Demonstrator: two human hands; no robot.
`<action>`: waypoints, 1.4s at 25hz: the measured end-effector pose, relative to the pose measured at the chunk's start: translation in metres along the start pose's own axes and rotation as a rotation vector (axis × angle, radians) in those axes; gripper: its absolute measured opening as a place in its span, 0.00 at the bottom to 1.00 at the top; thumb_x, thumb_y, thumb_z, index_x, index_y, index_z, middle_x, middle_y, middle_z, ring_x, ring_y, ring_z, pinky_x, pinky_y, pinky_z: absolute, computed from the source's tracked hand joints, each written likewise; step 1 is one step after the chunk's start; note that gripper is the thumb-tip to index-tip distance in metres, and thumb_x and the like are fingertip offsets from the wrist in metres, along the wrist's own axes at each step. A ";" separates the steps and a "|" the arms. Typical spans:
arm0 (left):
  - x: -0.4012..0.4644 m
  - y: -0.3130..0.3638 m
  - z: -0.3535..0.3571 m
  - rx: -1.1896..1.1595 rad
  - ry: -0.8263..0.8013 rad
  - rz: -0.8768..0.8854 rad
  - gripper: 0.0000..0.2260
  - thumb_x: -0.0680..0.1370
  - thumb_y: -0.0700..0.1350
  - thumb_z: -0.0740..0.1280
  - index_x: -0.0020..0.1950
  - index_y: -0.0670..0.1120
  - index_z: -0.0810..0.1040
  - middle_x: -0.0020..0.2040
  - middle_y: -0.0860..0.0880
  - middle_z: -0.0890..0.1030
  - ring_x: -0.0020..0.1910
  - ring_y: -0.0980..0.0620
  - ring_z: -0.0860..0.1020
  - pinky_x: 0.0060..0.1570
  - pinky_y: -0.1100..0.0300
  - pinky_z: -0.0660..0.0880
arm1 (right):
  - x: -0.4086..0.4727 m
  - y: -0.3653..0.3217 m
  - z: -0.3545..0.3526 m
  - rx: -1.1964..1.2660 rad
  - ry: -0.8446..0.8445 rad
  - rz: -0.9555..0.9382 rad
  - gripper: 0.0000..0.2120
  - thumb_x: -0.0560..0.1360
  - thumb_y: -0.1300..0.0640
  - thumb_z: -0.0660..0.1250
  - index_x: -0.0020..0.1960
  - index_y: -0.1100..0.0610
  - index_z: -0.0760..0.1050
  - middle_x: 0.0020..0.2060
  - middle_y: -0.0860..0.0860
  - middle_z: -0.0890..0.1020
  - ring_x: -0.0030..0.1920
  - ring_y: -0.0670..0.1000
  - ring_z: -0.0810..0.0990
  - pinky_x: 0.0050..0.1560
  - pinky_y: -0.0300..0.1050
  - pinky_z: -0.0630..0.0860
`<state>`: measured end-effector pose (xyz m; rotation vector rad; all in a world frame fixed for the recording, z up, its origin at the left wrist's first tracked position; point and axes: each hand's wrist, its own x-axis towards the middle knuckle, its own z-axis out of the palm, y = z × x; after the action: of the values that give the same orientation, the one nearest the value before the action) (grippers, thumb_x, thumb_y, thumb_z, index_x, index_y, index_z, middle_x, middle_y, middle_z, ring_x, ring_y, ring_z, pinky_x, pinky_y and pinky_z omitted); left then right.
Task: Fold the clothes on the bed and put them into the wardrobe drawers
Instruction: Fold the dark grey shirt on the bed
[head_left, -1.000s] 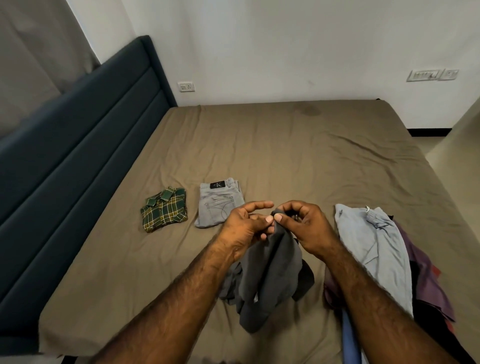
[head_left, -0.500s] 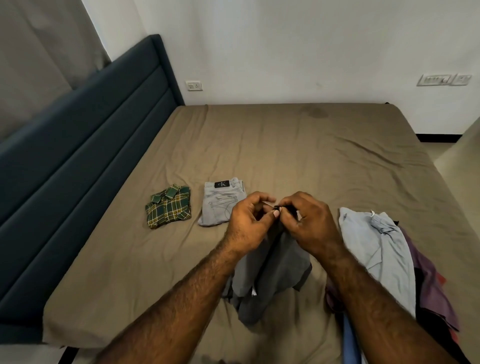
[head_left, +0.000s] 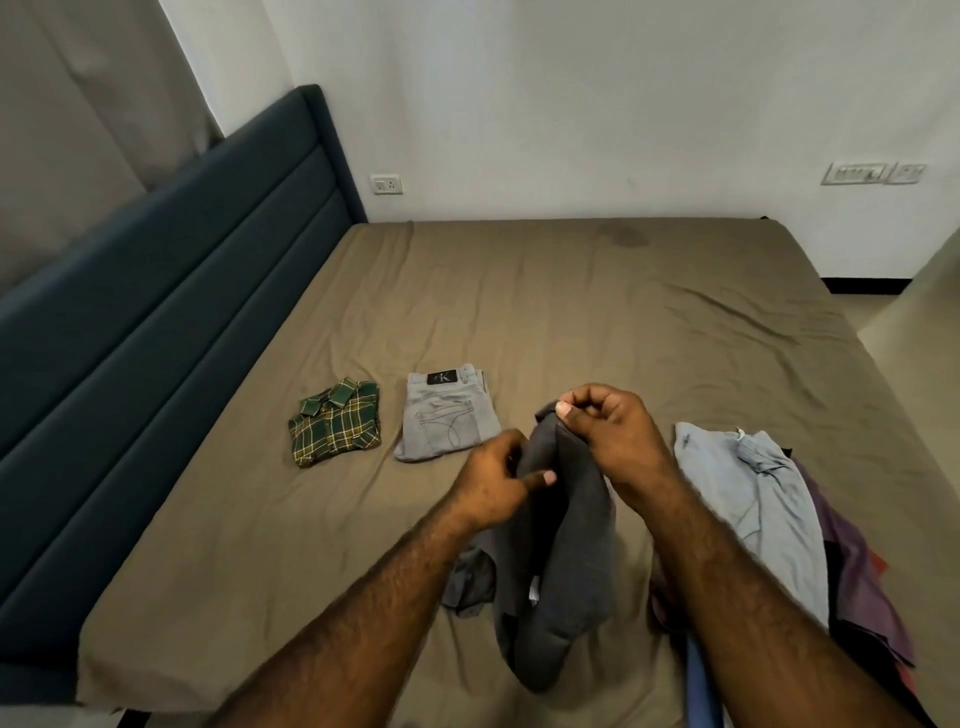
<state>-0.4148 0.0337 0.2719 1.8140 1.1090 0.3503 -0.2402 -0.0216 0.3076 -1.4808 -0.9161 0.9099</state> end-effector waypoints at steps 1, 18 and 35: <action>0.001 -0.006 0.004 -0.031 -0.062 -0.010 0.13 0.75 0.52 0.77 0.57 0.52 0.80 0.53 0.51 0.84 0.54 0.49 0.82 0.57 0.45 0.82 | 0.000 -0.001 -0.004 0.129 -0.048 0.092 0.07 0.81 0.66 0.69 0.47 0.58 0.83 0.41 0.54 0.86 0.43 0.50 0.83 0.49 0.47 0.81; 0.001 -0.010 -0.056 -0.439 0.011 0.195 0.01 0.83 0.37 0.67 0.52 0.41 0.76 0.40 0.47 0.75 0.39 0.52 0.73 0.43 0.58 0.72 | -0.007 0.016 -0.064 0.182 -0.220 0.268 0.19 0.76 0.46 0.71 0.37 0.61 0.81 0.34 0.58 0.81 0.35 0.53 0.76 0.39 0.47 0.75; 0.003 -0.030 -0.081 0.632 0.176 0.442 0.11 0.68 0.42 0.65 0.50 0.50 0.77 0.46 0.52 0.81 0.49 0.47 0.76 0.54 0.47 0.75 | -0.005 0.026 -0.067 0.403 -0.407 0.385 0.16 0.73 0.66 0.76 0.56 0.73 0.78 0.45 0.63 0.82 0.43 0.56 0.82 0.46 0.45 0.83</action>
<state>-0.4817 0.0871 0.2874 2.6462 0.9918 0.4565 -0.1790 -0.0549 0.2879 -1.1543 -0.6816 1.6208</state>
